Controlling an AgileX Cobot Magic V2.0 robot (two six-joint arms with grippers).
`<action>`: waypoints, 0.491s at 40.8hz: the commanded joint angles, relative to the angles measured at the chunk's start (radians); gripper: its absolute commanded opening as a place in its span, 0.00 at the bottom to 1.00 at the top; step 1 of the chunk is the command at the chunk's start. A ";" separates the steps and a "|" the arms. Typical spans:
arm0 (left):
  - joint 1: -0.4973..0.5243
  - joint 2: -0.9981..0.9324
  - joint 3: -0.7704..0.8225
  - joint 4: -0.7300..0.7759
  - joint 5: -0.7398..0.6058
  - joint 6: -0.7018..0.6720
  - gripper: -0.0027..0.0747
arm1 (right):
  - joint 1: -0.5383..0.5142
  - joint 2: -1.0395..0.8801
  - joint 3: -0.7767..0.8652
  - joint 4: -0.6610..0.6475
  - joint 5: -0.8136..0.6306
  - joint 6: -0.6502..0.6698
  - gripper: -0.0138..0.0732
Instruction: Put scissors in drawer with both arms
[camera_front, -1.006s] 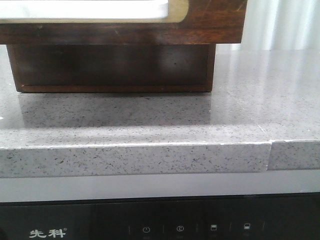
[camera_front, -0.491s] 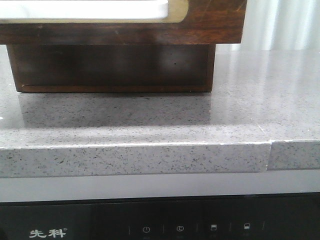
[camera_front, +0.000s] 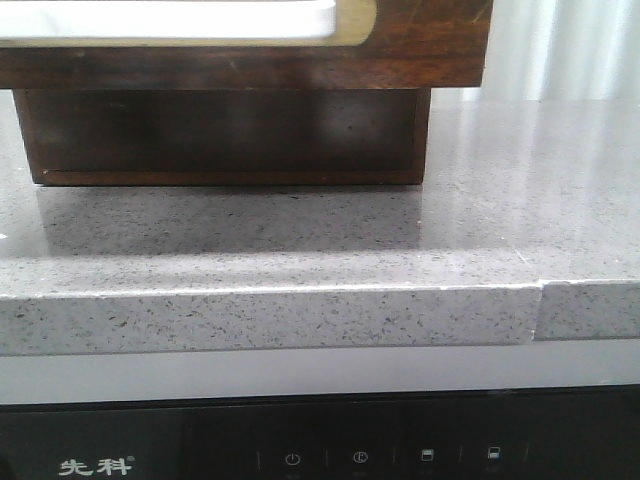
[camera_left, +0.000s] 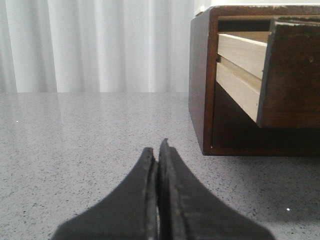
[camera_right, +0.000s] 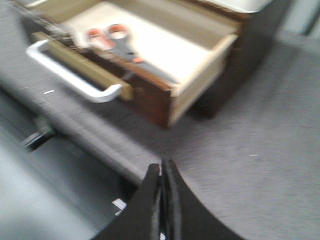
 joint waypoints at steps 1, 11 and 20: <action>0.001 -0.018 0.025 -0.008 -0.084 -0.005 0.01 | -0.109 -0.066 0.086 -0.043 -0.216 -0.018 0.08; 0.001 -0.018 0.025 -0.008 -0.084 -0.005 0.01 | -0.330 -0.303 0.458 -0.110 -0.604 -0.018 0.08; 0.001 -0.018 0.025 -0.008 -0.084 -0.005 0.01 | -0.405 -0.484 0.750 -0.109 -0.773 -0.018 0.08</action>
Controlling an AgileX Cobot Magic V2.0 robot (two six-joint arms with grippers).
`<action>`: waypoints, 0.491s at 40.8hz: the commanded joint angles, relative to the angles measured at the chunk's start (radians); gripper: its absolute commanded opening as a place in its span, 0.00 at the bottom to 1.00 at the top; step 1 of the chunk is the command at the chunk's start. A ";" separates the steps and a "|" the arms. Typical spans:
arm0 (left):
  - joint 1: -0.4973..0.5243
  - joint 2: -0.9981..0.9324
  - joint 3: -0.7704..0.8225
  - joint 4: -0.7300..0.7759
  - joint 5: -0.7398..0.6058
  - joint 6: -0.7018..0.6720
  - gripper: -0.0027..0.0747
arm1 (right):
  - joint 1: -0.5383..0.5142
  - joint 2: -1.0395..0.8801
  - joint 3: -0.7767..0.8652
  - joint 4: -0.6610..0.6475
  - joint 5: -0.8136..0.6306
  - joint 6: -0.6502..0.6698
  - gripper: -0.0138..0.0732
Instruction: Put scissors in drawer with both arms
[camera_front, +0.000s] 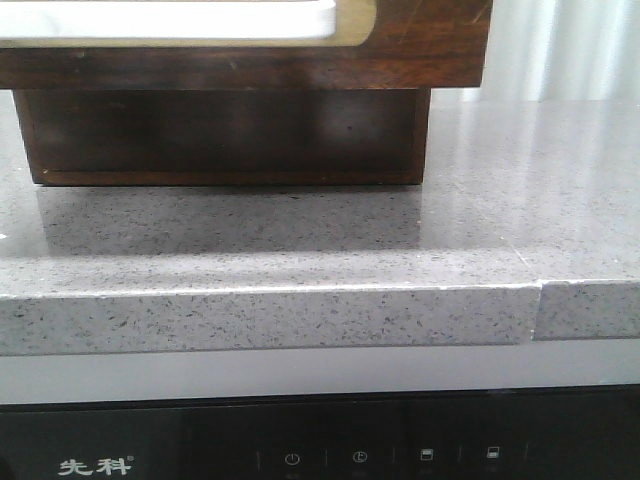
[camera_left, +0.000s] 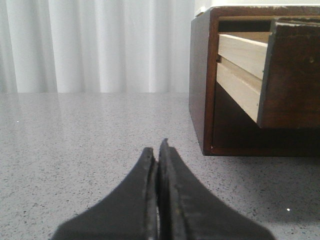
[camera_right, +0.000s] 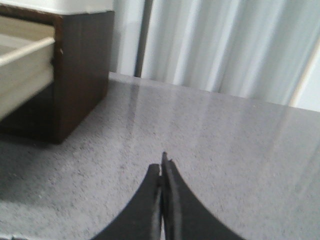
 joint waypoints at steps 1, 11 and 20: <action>0.001 -0.018 0.025 -0.008 -0.084 -0.005 0.01 | -0.028 -0.056 0.073 -0.005 -0.149 -0.012 0.08; 0.001 -0.018 0.025 -0.008 -0.084 -0.005 0.01 | -0.032 -0.119 0.288 0.002 -0.295 -0.011 0.08; 0.001 -0.018 0.025 -0.008 -0.084 -0.005 0.01 | -0.016 -0.120 0.320 0.005 -0.371 -0.011 0.08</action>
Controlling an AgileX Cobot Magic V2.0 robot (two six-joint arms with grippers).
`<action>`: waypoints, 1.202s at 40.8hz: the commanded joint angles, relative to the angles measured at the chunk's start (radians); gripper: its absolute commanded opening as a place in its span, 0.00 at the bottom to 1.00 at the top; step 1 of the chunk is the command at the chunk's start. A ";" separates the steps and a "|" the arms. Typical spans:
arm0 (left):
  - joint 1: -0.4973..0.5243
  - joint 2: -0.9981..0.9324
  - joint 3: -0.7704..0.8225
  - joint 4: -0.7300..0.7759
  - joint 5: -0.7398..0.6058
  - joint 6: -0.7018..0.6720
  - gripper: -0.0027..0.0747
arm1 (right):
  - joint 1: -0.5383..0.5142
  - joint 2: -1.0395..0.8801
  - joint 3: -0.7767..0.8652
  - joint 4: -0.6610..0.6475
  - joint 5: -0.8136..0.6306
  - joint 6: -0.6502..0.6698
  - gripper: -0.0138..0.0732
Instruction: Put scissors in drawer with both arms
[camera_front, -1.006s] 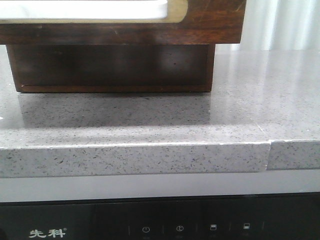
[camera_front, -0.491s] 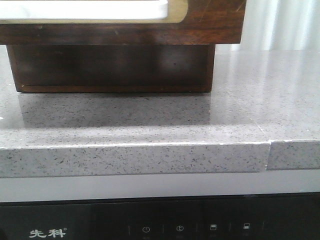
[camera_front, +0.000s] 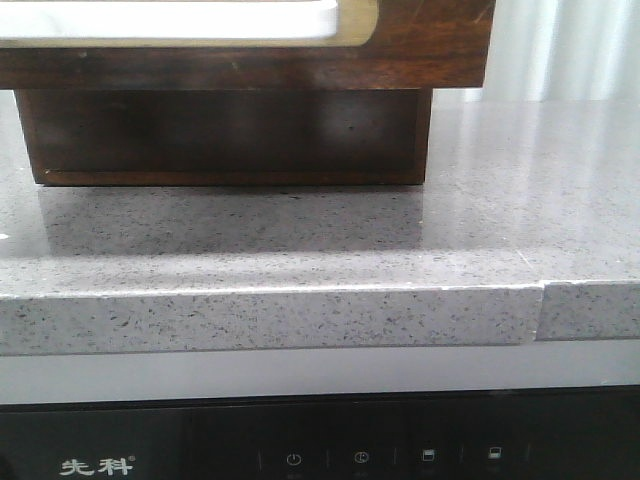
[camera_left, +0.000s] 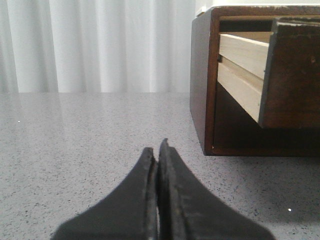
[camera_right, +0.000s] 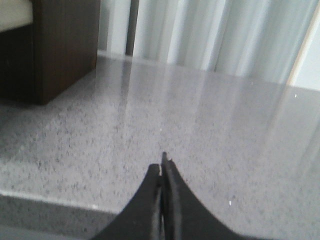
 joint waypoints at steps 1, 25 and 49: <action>0.001 -0.018 0.025 -0.008 -0.084 -0.005 0.01 | 0.008 -0.017 0.002 0.005 -0.117 -0.009 0.08; 0.001 -0.018 0.025 -0.008 -0.084 -0.005 0.01 | 0.007 -0.017 0.002 -0.164 -0.124 0.280 0.08; 0.001 -0.018 0.025 -0.008 -0.084 -0.005 0.01 | 0.007 -0.018 0.002 -0.072 -0.117 0.209 0.08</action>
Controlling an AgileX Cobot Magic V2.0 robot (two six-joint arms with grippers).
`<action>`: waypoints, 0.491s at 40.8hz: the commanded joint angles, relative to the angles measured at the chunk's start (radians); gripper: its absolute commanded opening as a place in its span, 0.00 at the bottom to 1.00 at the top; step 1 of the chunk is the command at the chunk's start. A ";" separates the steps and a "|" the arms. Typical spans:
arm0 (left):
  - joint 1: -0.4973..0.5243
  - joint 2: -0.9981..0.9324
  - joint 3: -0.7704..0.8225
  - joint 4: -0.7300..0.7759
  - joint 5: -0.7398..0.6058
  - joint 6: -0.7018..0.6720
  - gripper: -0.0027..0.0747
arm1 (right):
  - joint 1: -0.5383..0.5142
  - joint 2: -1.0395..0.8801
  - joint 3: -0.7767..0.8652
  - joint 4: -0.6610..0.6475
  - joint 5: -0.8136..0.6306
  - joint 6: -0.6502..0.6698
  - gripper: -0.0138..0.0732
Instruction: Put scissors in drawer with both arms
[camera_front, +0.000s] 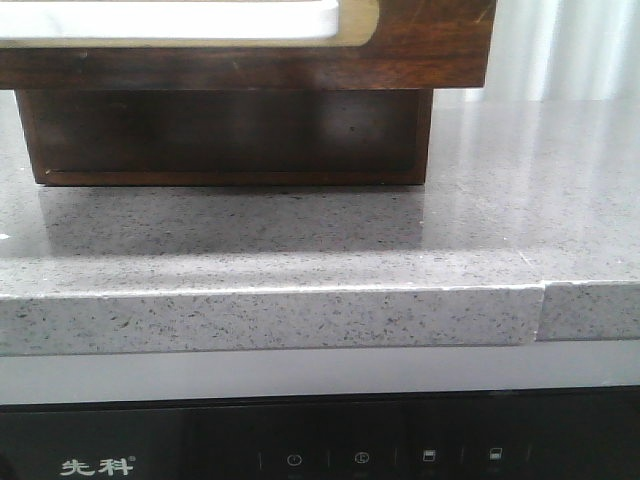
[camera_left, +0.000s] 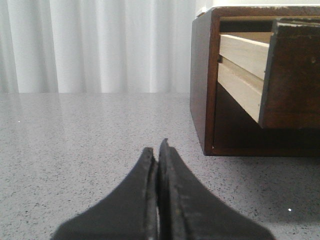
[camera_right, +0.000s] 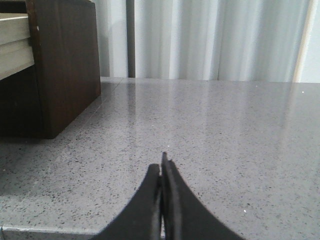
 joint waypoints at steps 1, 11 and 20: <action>0.001 -0.018 0.025 -0.008 -0.084 -0.005 0.01 | 0.003 -0.018 0.000 0.070 -0.081 -0.078 0.08; 0.001 -0.018 0.025 -0.008 -0.084 -0.005 0.01 | -0.016 -0.018 0.000 0.100 -0.081 -0.110 0.08; 0.001 -0.018 0.025 -0.008 -0.084 -0.005 0.01 | -0.024 -0.018 0.000 0.100 -0.081 -0.110 0.08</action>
